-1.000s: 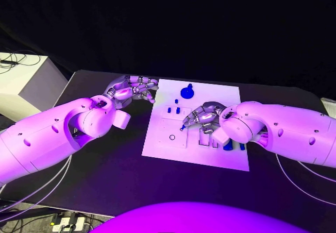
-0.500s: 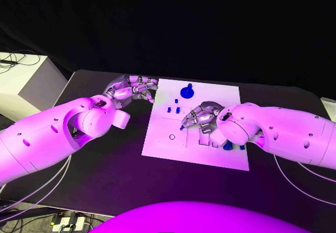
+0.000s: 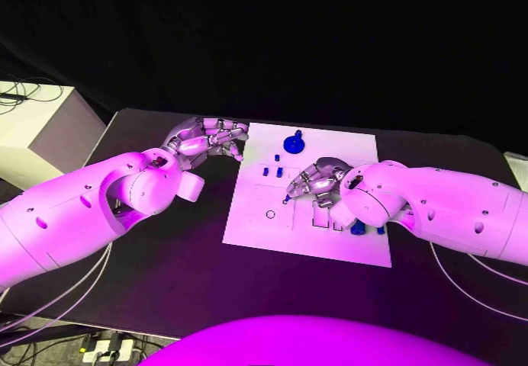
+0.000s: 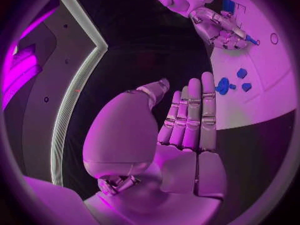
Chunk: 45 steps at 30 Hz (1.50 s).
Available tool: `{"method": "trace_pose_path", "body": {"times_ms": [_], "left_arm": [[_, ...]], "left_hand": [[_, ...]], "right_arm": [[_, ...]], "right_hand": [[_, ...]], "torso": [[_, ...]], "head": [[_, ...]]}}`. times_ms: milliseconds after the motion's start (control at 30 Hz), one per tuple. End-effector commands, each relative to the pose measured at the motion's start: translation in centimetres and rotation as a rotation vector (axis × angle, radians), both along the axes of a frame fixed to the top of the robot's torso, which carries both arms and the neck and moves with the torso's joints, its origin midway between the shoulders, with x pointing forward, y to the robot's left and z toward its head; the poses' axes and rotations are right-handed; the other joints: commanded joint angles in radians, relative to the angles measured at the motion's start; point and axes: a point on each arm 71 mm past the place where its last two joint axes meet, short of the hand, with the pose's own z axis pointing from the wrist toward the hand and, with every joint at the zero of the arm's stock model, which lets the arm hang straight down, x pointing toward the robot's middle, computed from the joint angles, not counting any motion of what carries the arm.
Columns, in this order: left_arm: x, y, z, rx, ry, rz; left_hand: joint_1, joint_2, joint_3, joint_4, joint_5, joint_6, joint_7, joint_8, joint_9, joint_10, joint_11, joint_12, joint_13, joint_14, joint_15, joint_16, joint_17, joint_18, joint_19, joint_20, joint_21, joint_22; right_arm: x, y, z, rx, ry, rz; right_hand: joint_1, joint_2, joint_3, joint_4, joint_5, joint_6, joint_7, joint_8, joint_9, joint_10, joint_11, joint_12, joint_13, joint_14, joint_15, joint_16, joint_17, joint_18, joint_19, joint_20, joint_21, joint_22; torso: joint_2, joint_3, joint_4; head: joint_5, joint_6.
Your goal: Assemble the parts on the task board
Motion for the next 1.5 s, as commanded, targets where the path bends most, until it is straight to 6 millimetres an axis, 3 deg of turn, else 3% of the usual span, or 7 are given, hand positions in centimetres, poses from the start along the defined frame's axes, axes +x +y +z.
{"method": "trace_pose_path", "body": {"times_ms": [33, 900, 1500], "left_arm": [[-0.11, -0.26, 0.08, -0.002, -0.007, -0.025], [-0.12, -0.21, 0.04, 0.003, -0.003, -0.030], [-0.16, -0.28, 0.01, 0.006, 0.001, -0.039]], "left_hand": [[0.008, 0.002, -0.003, 0.001, -0.001, -0.008, 0.016, 0.004, -0.001, -0.007, -0.001, 0.003, -0.001, -0.003, 0.002, -0.005, 0.002, 0.013, 0.004, 0.001, -0.006, -0.001], [0.007, 0.002, -0.004, 0.003, -0.001, -0.010, 0.016, 0.004, -0.001, -0.009, -0.001, 0.004, -0.001, -0.004, 0.003, -0.006, 0.002, 0.012, 0.004, 0.001, -0.008, -0.002], [0.007, 0.002, -0.005, 0.004, -0.001, -0.012, 0.017, 0.005, -0.002, -0.010, 0.000, 0.004, -0.002, -0.004, 0.003, -0.006, 0.002, 0.012, 0.004, 0.002, -0.009, -0.003]], "right_arm": [[-0.03, 0.02, -0.12, -0.013, -0.011, 0.003], [-0.84, 0.50, -0.34, 0.000, 0.008, 0.017], [-0.40, 0.69, -0.17, -0.078, -0.107, 0.024]], "right_hand": [[0.007, 0.004, 0.000, -0.008, 0.004, -0.009, -0.001, 0.005, 0.002, 0.048, -0.043, 0.003, 0.000, 0.015, -0.002, -0.005, 0.000, -0.016, 0.067, -0.005, 0.000, 0.078], [0.007, 0.004, 0.000, -0.009, 0.004, -0.010, -0.001, 0.006, 0.003, 0.048, -0.043, 0.002, 0.001, 0.016, -0.002, -0.005, 0.000, -0.016, 0.068, -0.005, -0.001, 0.078], [0.007, 0.005, -0.001, -0.011, 0.004, -0.012, 0.000, 0.008, 0.007, 0.048, -0.042, 0.001, 0.002, 0.015, -0.001, -0.006, -0.002, -0.015, 0.067, -0.005, -0.003, 0.077]], "torso": [[0.000, -0.0004, -0.0004], [0.000, -0.0001, -0.0002], [0.000, -0.0004, 0.0001]], "head": [[0.000, -0.001], [0.002, -0.004], [-0.001, -0.004]]}}
